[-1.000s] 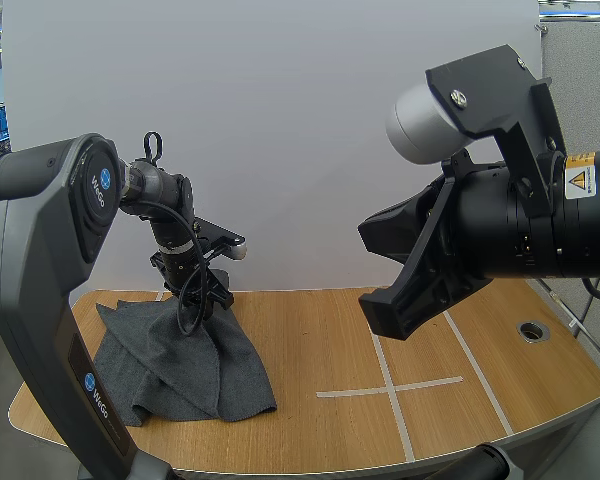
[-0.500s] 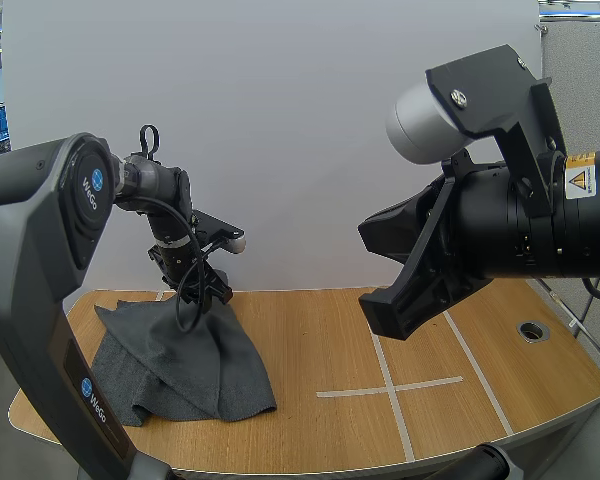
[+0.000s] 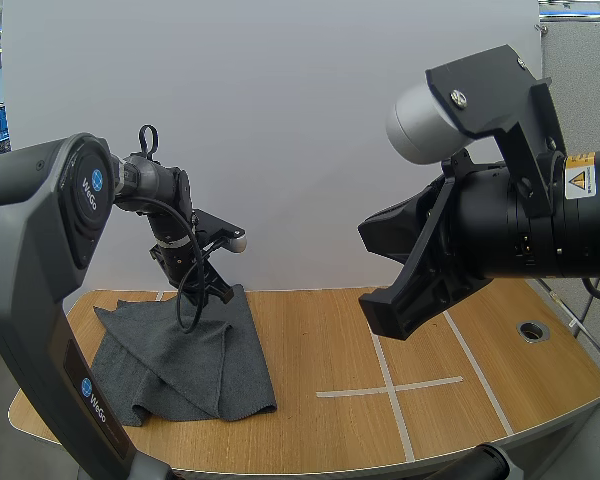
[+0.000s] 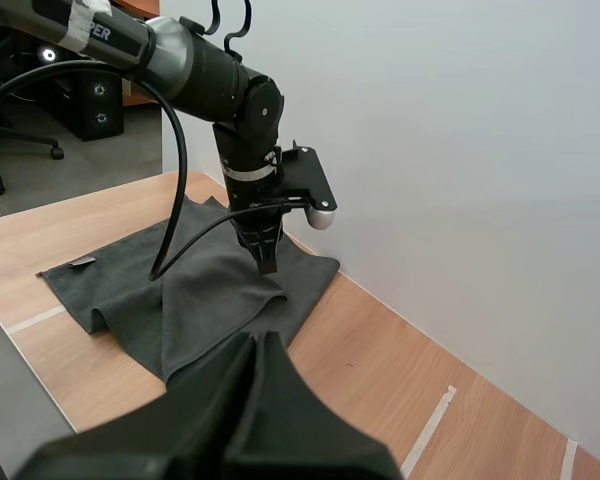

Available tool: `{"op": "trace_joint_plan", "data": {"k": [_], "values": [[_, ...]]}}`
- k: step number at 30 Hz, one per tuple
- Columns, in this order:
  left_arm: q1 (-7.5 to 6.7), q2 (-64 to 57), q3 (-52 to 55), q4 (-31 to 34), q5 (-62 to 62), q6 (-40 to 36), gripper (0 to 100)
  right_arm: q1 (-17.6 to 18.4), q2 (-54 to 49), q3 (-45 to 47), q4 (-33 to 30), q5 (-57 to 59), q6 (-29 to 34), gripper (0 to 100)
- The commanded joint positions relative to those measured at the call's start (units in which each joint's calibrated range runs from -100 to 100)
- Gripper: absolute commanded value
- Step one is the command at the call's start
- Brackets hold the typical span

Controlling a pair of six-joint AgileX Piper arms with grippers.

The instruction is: Fold the towel

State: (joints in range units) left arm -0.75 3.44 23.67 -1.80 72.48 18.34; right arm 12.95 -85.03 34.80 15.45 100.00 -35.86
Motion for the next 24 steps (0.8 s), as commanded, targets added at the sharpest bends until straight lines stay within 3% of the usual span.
{"op": "trace_joint_plan", "data": {"k": [1, 2, 5, 14, 19, 24], "values": [[0.01, 0.47, 0.2, -6.91, -3.63, 5.27, 53, -0.1, -0.51, -0.06, -0.35, 0.0, 0.11, 0], [0.01, 1.26, 0.2, -7.82, -3.83, 6.24, 64, -0.1, -0.51, -0.06, -0.35, 0.0, 0.11, 0], [-0.08, 3.29, 0.2, -7.2, -5.14, 6.34, 76, -0.1, -0.51, -0.06, -0.76, 0.0, 0.11, 0], [-0.15, 9.05, 0.2, -6.38, -10.5, 6.34, 76, -0.1, -0.51, -0.06, -1.19, 0.0, 0.11, 0], [-2.17, 12.78, -0.12, -5.04, -14.57, 5.38, 76, -0.1, -0.51, -0.06, -1.19, 0.0, 0.11, 0], [-2.43, 13.88, -0.36, -2.94, -16.77, 3.58, 74, -0.1, -0.51, -0.06, -2.79, 0.0, 0.11, 0]]}}
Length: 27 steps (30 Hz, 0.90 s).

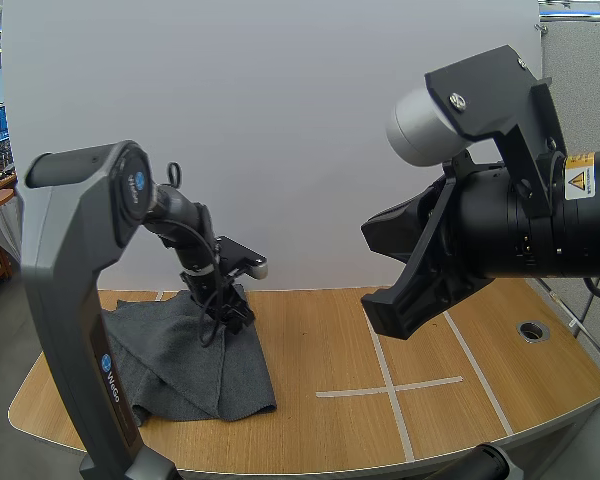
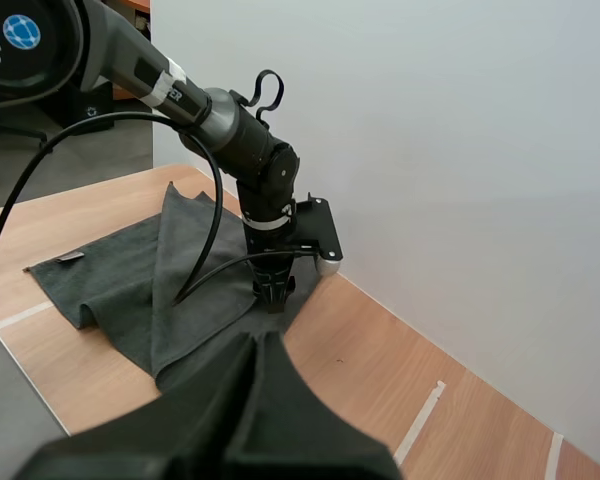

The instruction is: Fold the towel

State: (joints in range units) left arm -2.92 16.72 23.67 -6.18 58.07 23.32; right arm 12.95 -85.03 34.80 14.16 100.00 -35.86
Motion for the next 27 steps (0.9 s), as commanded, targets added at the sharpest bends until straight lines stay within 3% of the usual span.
{"op": "trace_joint_plan", "data": {"k": [1, 27], "values": [[-0.26, 0.6, -0.36, 1.82, -2.87, -1.55, 74, -0.1, -0.51, -0.06, -1.75, 0.0, 0.11, 0], [-0.06, 2.55, -1.33, 4.38, -6.66, -2.96, 74, -0.1, -0.51, -0.06, -1.85, 0.0, 0.11, 0]]}}
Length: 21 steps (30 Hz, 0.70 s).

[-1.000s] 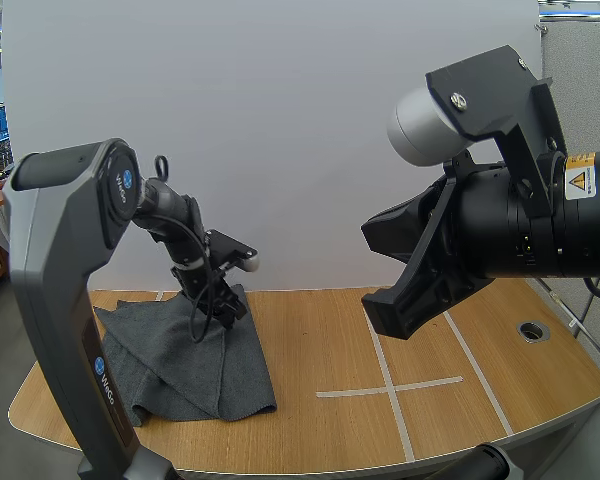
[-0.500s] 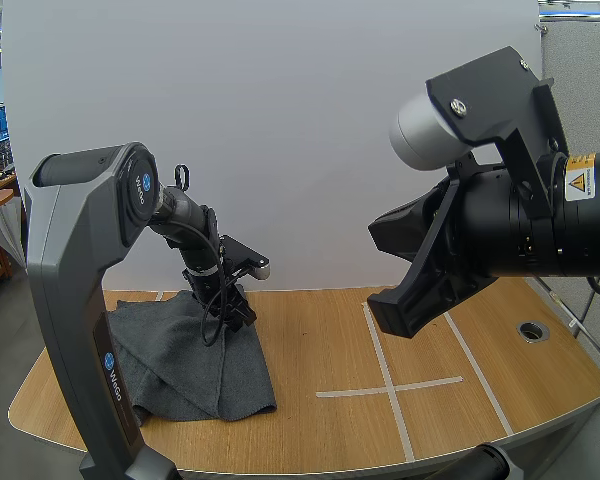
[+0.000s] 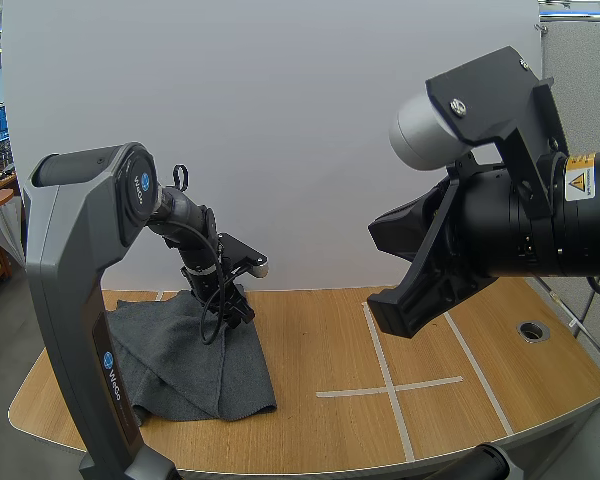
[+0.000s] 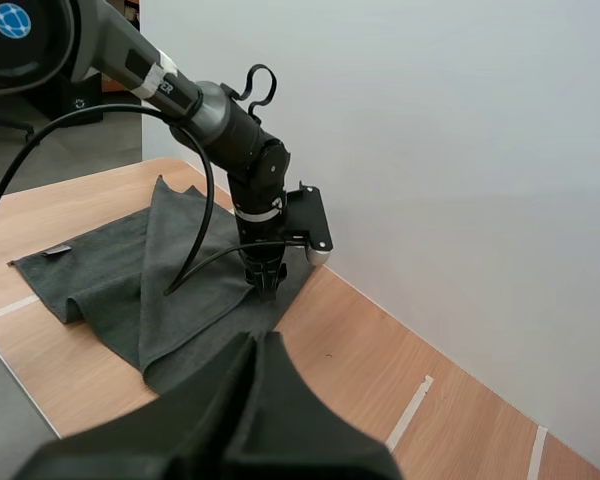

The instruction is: Fold the towel

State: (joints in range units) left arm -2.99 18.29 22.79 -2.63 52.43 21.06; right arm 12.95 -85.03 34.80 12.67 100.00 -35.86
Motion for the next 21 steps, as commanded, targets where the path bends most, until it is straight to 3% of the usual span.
{"op": "trace_joint_plan", "data": {"k": [1, 18, 21], "values": [[0.01, 1.22, -0.59, 1.25, -1.02, -1.61, 74, -0.1, -0.51, -0.06, -0.48, 0.0, 0.11, 0], [0.01, 1.5, -1.97, 1.26, 2.26, -2.45, 74, -0.1, -0.51, -0.06, -0.48, 0.0, 0.11, 0], [0.01, 1.94, -1.97, 1.26, 2.26, -2.45, 66, -0.1, -0.51, -0.06, -0.48, 0.0, 0.11, 0]]}}
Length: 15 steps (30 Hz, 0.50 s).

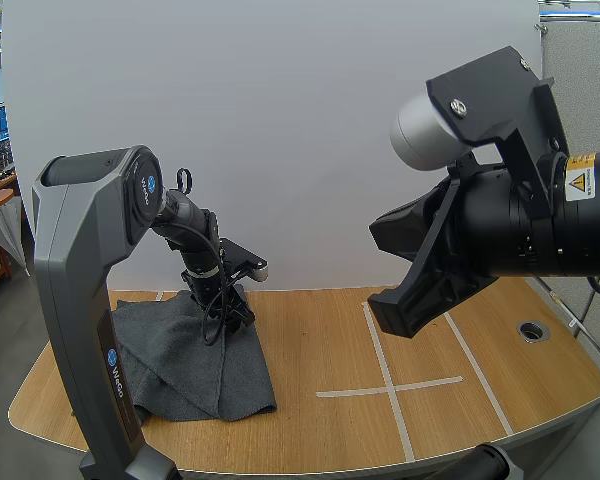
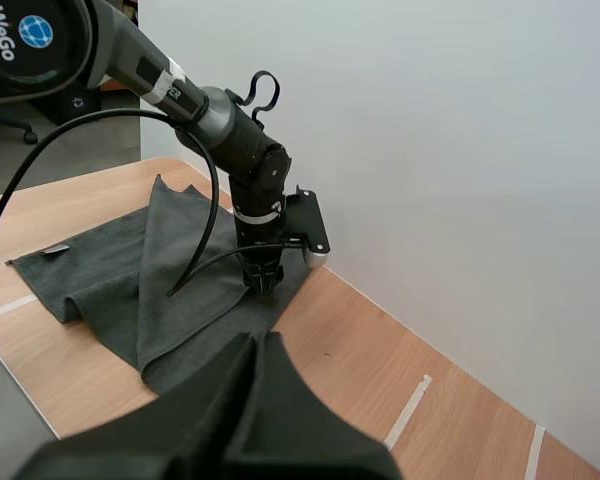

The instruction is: Fold the towel

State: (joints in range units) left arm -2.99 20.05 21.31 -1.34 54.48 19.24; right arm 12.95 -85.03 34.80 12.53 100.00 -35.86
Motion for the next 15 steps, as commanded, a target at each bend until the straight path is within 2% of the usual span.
{"op": "trace_joint_plan", "data": {"k": [1, 4, 15], "values": [[0.01, 0.44, -0.49, -0.04, 0.21, -0.63, 61, -0.1, -0.51, -0.06, -0.34, 0.0, 0.11, 0], [0.01, 0.57, -0.49, -0.04, 0.54, -0.63, 47, -0.1, -0.51, -0.06, -0.34, 0.0, 0.11, 0], [0.01, 0.57, -0.49, -0.04, 2.31, -0.63, 10, -0.1, -0.51, -0.06, -0.34, 0.0, 0.11, 0]]}}
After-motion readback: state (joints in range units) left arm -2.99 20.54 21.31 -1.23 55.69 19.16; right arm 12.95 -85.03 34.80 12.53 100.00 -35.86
